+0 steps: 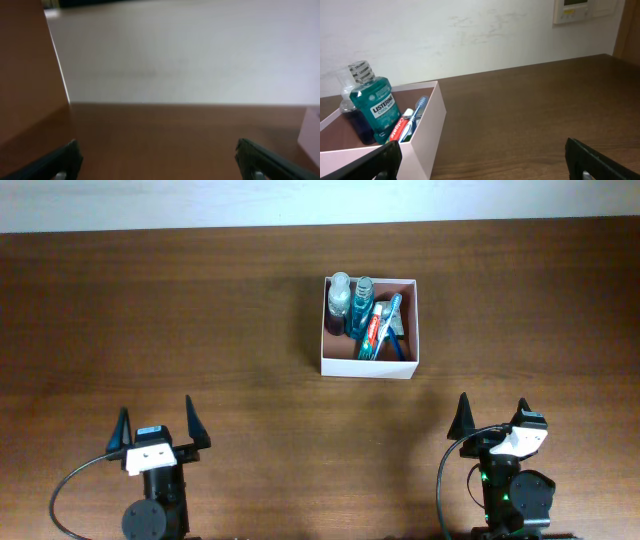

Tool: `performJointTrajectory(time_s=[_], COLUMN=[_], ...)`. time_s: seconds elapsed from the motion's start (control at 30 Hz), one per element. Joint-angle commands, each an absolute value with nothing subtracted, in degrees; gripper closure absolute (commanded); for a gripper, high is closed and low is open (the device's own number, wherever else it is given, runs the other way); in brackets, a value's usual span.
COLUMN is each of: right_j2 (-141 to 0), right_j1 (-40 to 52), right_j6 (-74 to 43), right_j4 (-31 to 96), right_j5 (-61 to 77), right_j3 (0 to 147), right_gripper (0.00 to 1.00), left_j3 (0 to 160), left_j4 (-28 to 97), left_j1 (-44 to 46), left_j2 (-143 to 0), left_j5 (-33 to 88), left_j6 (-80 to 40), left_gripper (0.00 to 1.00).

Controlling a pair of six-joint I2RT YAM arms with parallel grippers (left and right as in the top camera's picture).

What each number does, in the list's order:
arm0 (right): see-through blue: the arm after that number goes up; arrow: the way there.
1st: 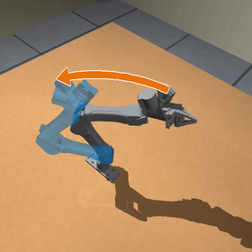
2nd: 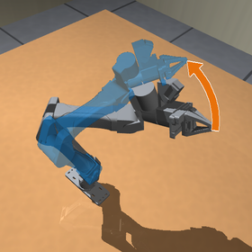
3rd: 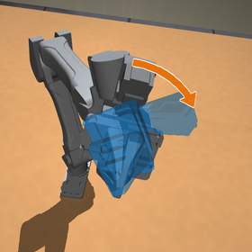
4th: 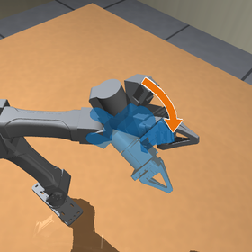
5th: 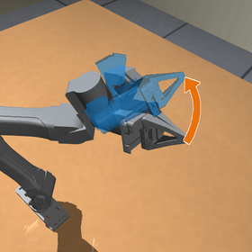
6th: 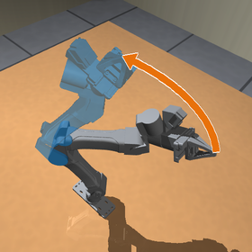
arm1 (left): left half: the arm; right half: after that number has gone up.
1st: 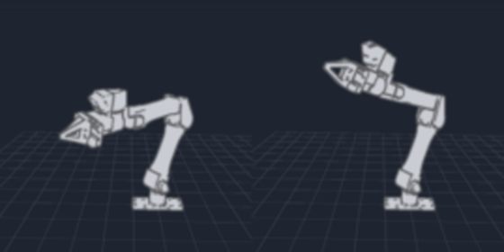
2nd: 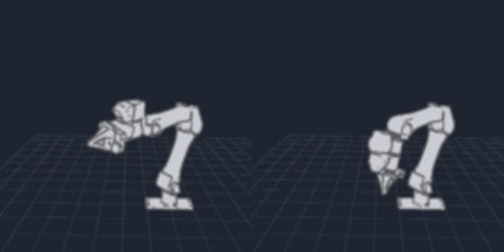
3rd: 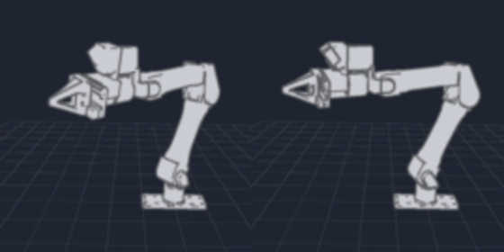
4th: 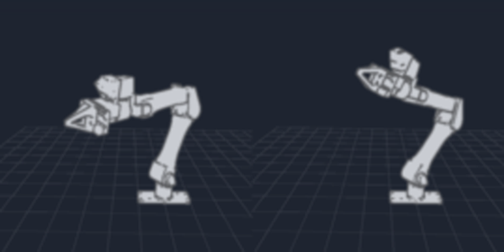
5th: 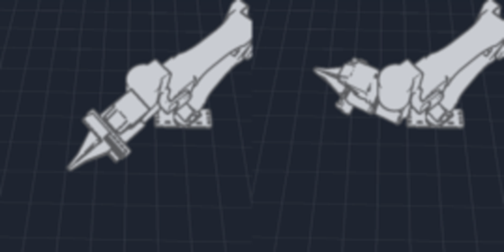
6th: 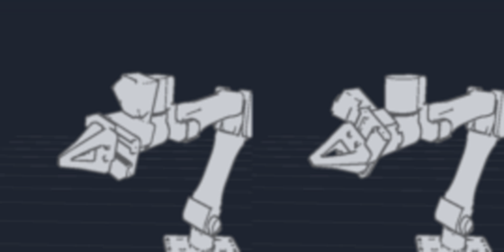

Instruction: Pack container

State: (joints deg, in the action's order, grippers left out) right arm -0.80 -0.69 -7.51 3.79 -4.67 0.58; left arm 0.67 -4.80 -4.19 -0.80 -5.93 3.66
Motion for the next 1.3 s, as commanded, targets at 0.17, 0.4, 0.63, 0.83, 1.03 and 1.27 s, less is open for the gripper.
performJointTrajectory(time_s=[0.17, 0.4, 0.63, 0.83, 1.03, 1.27], right_j2=[-0.2, -0.2, -0.2, -0.2, -0.2, -0.2], right_j1=[-0.4, -0.4, -0.4, -0.4, -0.4, -0.4], right_j6=[-7.3, -7.3, -7.3, -7.3, -7.3, -7.3], right_j4=[4.3, 4.3, 4.3, 4.3, 4.3, 4.3], right_j5=[-4.8, -4.8, -4.8, -4.8, -4.8, -4.8], right_j3=[0.3, 0.3, 0.3, 0.3, 0.3, 0.3], right_gripper=[0.01, 0.02, 0.01, 0.01, 0.01, 0.02], left_j3=[0.5, 0.5, 0.5, 0.5, 0.5, 0.5], left_j4=[4.8, 4.7, 4.6, 4.6, 4.6, 4.6], left_j1=[-4.3, -4.3, -4.3, -4.3, -4.3, -4.3], left_j2=[-0.3, -0.3, -0.3, -0.3, -0.3, -0.3], left_j5=[0.4, 1.4, 2.6, 2.6, 2.6, 2.6], left_j6=[3.9, 4.3, 6.3, 6.3, 6.3, 6.3], left_gripper=[0.01, 0.01, 0.01, 0.01, 0.01, 0.01])
